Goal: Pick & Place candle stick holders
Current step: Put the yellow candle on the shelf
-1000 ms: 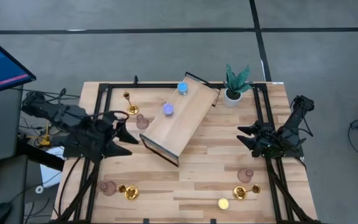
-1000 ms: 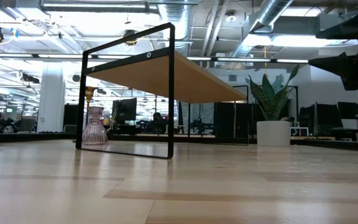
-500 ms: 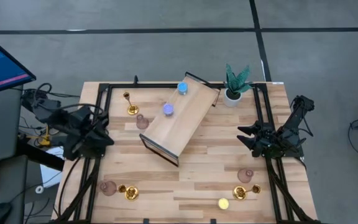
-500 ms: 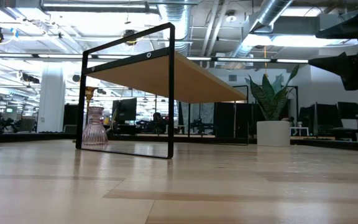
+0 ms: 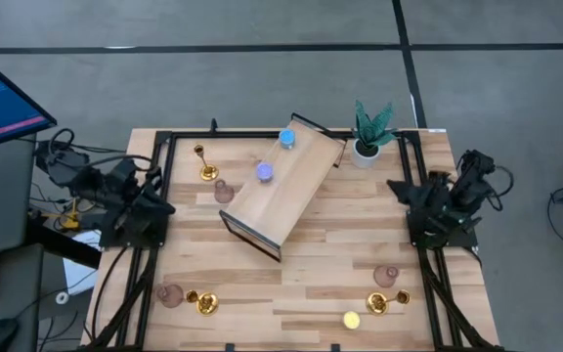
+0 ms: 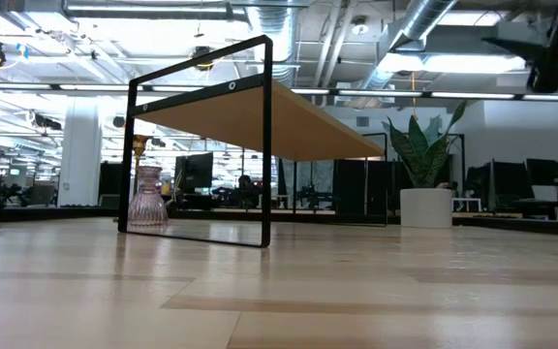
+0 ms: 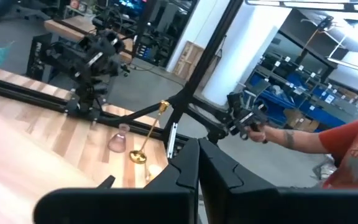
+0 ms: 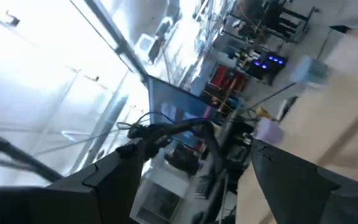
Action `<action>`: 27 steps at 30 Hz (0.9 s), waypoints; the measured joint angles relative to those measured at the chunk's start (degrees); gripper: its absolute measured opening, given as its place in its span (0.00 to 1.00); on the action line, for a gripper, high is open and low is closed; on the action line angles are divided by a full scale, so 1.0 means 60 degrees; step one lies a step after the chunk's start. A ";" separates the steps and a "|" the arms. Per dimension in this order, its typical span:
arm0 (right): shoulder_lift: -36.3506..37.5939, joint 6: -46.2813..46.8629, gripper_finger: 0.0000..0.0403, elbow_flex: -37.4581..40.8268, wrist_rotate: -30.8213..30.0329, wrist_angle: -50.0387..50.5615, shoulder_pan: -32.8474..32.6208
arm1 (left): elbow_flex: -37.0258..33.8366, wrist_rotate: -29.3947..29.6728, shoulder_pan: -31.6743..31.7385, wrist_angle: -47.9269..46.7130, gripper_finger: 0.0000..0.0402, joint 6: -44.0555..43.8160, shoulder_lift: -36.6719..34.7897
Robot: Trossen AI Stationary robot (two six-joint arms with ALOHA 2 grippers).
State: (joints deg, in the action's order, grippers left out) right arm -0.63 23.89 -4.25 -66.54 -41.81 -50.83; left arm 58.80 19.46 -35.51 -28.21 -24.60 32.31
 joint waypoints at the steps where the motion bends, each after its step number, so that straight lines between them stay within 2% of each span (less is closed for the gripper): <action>1: -0.0012 -0.0257 0.71 -0.0188 0.0247 0.0059 -0.0003 | -0.0116 -0.0001 0.0000 -0.0002 0.01 -0.0064 -0.0069; 4: -0.0013 -0.0545 0.71 -0.0983 0.1233 0.0157 -0.0007 | -0.0542 0.0005 0.0000 -0.0011 0.01 -0.0315 -0.0273; 9: -0.0507 -0.0592 0.71 -0.2966 0.1594 0.1574 -0.0007 | -0.1264 0.0153 0.0000 0.0002 0.01 -0.0710 -0.0491; 19: -0.3522 -0.1243 0.71 -0.7296 0.1623 0.5080 -0.0021 | -0.1940 0.0153 0.0000 0.0028 0.01 -0.1169 -0.0574; 23: -0.5160 -0.2839 0.71 -0.8760 0.1462 0.5907 -0.0024 | -0.1962 0.0153 0.0000 0.0030 0.02 -0.1234 -0.0578; 27: -0.6991 -0.5126 0.71 -1.0027 0.0125 0.6343 0.0049 | -0.1962 0.0153 0.0000 0.0030 0.01 -0.1234 -0.0574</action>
State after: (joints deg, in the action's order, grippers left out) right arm -42.57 -6.86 -64.42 -65.78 -3.75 -50.54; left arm 47.03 20.38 -35.51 -28.04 -32.01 28.86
